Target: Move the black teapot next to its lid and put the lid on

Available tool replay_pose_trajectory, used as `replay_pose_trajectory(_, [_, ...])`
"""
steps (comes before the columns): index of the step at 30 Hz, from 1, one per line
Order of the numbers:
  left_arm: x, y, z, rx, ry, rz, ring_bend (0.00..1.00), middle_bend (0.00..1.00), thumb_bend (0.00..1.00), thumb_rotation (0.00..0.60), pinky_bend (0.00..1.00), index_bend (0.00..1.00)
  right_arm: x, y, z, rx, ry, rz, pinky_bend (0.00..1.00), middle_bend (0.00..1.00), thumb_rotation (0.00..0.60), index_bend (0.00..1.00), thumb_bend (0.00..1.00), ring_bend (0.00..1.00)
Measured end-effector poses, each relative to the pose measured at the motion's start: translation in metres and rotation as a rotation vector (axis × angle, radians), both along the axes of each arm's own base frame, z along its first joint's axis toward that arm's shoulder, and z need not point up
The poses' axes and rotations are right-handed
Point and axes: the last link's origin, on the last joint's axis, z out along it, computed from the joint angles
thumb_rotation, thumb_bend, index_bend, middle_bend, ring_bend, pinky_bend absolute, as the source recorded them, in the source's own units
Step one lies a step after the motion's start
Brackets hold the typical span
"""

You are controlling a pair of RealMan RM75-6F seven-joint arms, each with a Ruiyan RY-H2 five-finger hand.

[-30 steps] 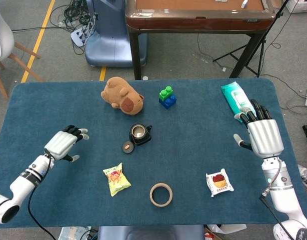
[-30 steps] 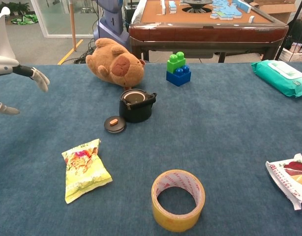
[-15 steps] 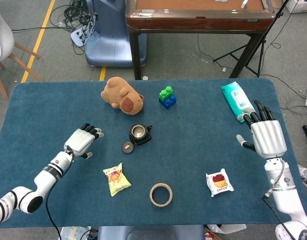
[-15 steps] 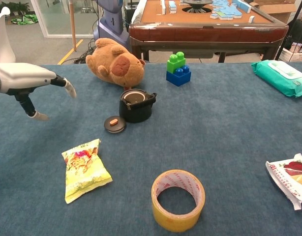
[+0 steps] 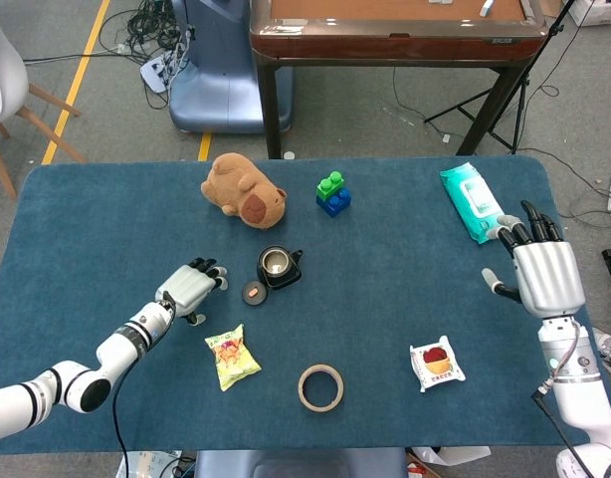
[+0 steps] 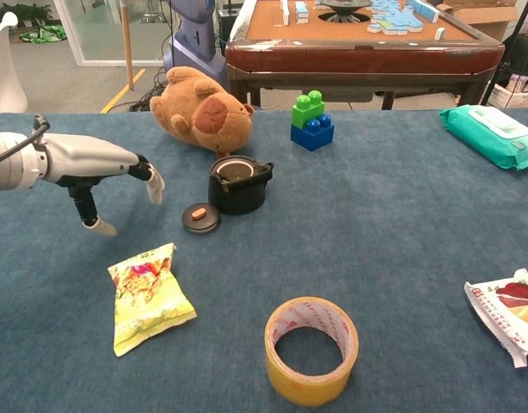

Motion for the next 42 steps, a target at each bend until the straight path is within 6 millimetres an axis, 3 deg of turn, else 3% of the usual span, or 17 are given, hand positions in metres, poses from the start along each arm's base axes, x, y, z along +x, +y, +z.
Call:
replay_pose_trajectory(5, [0.000, 0.000, 0.003, 0.000, -0.002, 0.007, 0.22, 0.34, 0.21, 0.600, 0.10, 0.20, -0.004, 0.001, 0.002, -0.003, -0.002, -0.009, 0.16, 0.26, 0.600, 0.36, 0.20, 0.07])
replay_pose_trajectory(9, [-0.001, 0.000, 0.007, 0.000, -0.006, 0.014, 0.39, 0.49, 0.21, 0.600, 0.32, 0.18, -0.005, 0.000, 0.001, 0.000, -0.002, -0.013, 0.16, 0.26, 0.600, 0.36, 0.20, 0.07])
replay_pose_trajectory(17, [0.004, -0.002, 0.002, -0.038, 0.006, -0.005, 0.55, 0.69, 0.21, 0.600, 0.52, 0.13, -0.006, 0.000, 0.001, 0.000, 0.003, -0.018, 0.16, 0.26, 0.600, 0.36, 0.20, 0.07])
replay_pose_trajectory(21, [0.009, -0.003, -0.004, -0.060, 0.018, -0.022, 0.58, 0.72, 0.21, 0.600, 0.56, 0.11, -0.007, 0.002, 0.002, -0.002, 0.005, -0.026, 0.16, 0.26, 0.600, 0.36, 0.20, 0.07])
replay_pose_trajectory(42, [0.036, -0.002, -0.033, -0.111, 0.033, -0.059, 0.60, 0.75, 0.21, 0.600, 0.56, 0.08, -0.017, 0.005, 0.004, -0.010, -0.004, -0.050, 0.16, 0.26, 0.600, 0.36, 0.20, 0.07])
